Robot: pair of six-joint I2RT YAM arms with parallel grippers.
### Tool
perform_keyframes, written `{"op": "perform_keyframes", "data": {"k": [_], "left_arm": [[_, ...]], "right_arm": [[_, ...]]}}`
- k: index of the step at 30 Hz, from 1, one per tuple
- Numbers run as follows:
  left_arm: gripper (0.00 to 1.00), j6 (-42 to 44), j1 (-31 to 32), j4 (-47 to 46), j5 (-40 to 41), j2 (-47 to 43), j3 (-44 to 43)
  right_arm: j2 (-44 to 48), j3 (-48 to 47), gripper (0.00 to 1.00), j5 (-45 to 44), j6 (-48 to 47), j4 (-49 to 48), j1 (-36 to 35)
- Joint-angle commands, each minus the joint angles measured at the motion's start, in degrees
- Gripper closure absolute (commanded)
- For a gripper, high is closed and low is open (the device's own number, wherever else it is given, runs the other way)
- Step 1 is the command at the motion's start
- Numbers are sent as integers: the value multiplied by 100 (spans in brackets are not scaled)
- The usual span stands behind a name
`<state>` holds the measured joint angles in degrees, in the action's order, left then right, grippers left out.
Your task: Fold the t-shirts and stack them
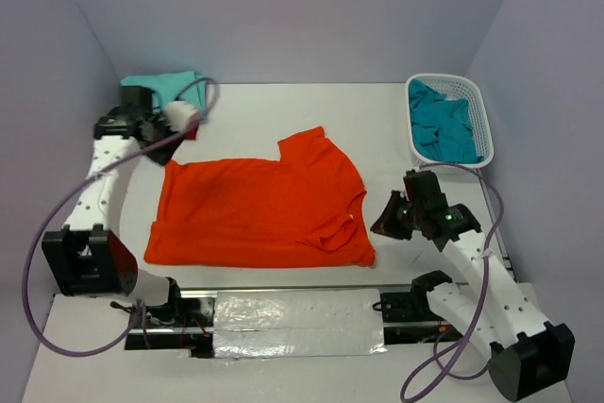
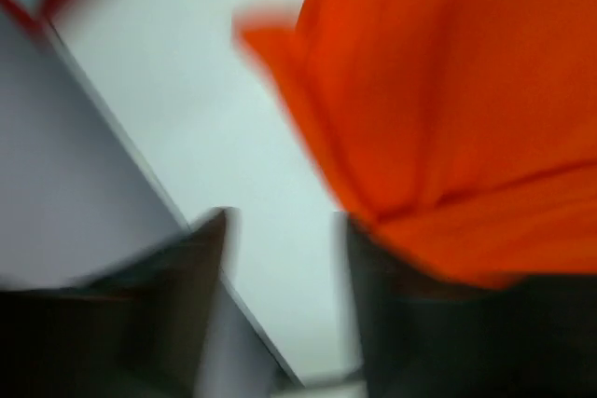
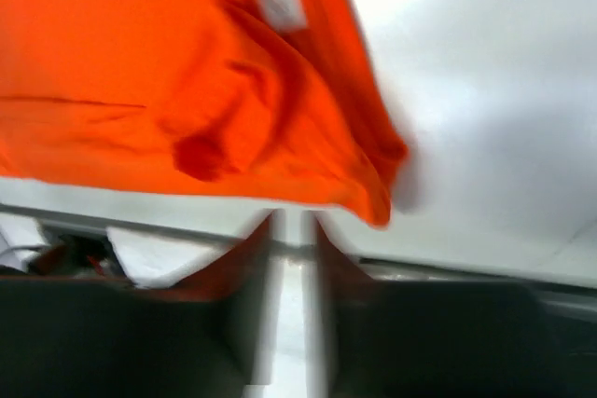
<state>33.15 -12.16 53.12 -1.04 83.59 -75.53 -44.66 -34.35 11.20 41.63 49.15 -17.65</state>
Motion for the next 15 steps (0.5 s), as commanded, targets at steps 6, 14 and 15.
{"op": "perform_keyframes", "data": {"k": [6,14,15], "left_arm": [[66,104,4606,-451,-2206,121,-349],[39,-572,6331,-2217,-2910,1308,196],[37,-703,6514,-2340,-2902,1387,205]], "right_arm": [[-2457,-1275,73,635,-1701,-1353,121],[-3180,-1030,52,1077,-1754,-2049,157],[-3241,-969,52,1138,-1772,-2145,157]]}}
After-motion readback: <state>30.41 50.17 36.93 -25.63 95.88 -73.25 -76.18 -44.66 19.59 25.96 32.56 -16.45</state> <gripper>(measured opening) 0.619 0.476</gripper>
